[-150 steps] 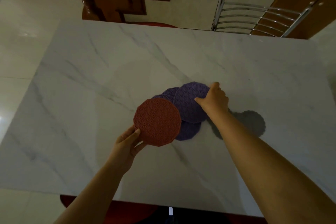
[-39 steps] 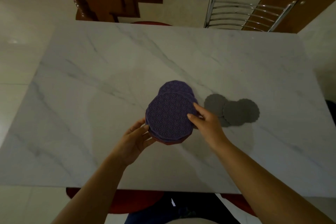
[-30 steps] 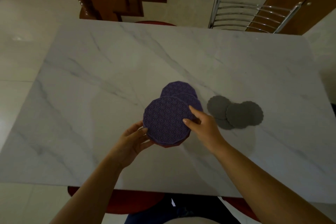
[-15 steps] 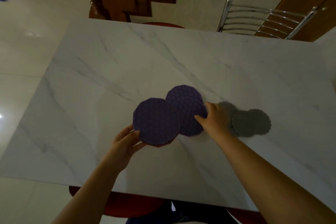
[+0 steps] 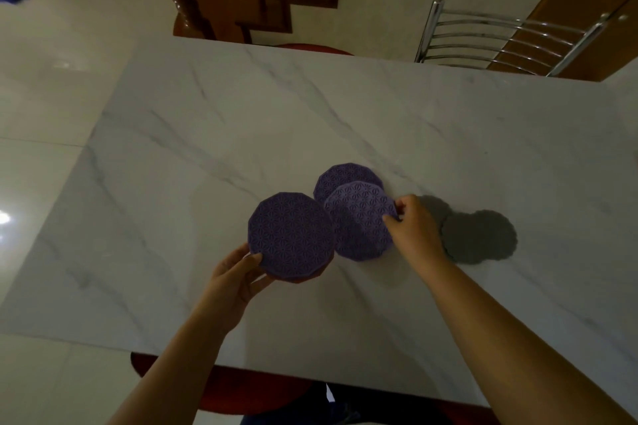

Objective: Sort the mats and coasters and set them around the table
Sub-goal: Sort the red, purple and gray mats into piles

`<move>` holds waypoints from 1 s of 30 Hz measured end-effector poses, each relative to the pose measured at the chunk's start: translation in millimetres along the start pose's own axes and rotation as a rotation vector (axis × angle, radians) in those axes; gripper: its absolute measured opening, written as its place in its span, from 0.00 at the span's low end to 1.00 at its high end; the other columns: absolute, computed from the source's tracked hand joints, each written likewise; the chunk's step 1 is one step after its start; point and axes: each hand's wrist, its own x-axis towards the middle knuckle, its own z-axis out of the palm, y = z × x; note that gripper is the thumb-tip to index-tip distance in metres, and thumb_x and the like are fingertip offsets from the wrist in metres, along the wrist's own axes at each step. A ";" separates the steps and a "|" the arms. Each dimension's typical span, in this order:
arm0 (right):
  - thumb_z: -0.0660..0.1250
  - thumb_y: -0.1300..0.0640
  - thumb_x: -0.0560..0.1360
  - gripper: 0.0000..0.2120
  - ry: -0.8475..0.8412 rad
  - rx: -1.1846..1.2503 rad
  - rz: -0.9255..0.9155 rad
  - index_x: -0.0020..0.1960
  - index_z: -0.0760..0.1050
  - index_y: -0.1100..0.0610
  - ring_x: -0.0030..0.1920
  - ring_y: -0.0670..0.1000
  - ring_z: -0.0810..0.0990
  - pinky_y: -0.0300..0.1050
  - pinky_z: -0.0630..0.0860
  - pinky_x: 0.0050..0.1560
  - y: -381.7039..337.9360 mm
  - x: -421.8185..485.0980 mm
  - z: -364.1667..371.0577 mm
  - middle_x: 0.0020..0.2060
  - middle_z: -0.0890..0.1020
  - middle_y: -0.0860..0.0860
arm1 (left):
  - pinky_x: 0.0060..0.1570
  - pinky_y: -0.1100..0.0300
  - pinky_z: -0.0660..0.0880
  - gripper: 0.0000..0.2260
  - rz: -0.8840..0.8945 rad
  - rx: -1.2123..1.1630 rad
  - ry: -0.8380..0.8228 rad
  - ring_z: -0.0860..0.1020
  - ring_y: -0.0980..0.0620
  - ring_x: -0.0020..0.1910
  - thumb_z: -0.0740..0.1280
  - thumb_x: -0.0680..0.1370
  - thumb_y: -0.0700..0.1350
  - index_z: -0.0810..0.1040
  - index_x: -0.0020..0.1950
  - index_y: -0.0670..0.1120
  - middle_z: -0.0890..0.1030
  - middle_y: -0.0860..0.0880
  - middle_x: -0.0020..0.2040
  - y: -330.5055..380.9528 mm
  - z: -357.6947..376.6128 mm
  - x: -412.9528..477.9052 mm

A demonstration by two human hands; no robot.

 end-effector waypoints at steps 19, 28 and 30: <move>0.68 0.60 0.74 0.04 -0.250 0.811 0.239 0.43 0.79 0.52 0.30 0.41 0.81 0.33 0.74 0.28 9.8 -32.7 -39.3 0.32 0.84 0.45 | 0.44 0.55 0.81 0.15 -0.091 -0.005 -0.175 0.84 0.47 0.48 0.65 0.73 0.39 0.78 0.60 0.42 0.84 0.43 0.53 -13.7 59.9 -0.3; 0.67 0.58 0.75 0.08 -0.201 0.730 0.097 0.51 0.73 0.47 0.47 0.44 0.80 0.36 0.79 0.43 9.2 -48.6 -21.3 0.47 0.80 0.46 | 0.44 0.56 0.81 0.15 -0.096 -0.008 -0.247 0.84 0.48 0.48 0.64 0.74 0.38 0.79 0.60 0.43 0.85 0.45 0.51 -12.2 65.6 -3.7; 0.67 0.59 0.75 0.10 -0.202 0.706 0.054 0.51 0.72 0.45 0.47 0.42 0.79 0.33 0.79 0.40 7.8 -52.2 -18.7 0.46 0.79 0.43 | 0.46 0.55 0.81 0.15 -0.094 0.009 -0.254 0.84 0.49 0.48 0.64 0.74 0.39 0.78 0.61 0.43 0.85 0.45 0.52 -11.7 63.4 -4.5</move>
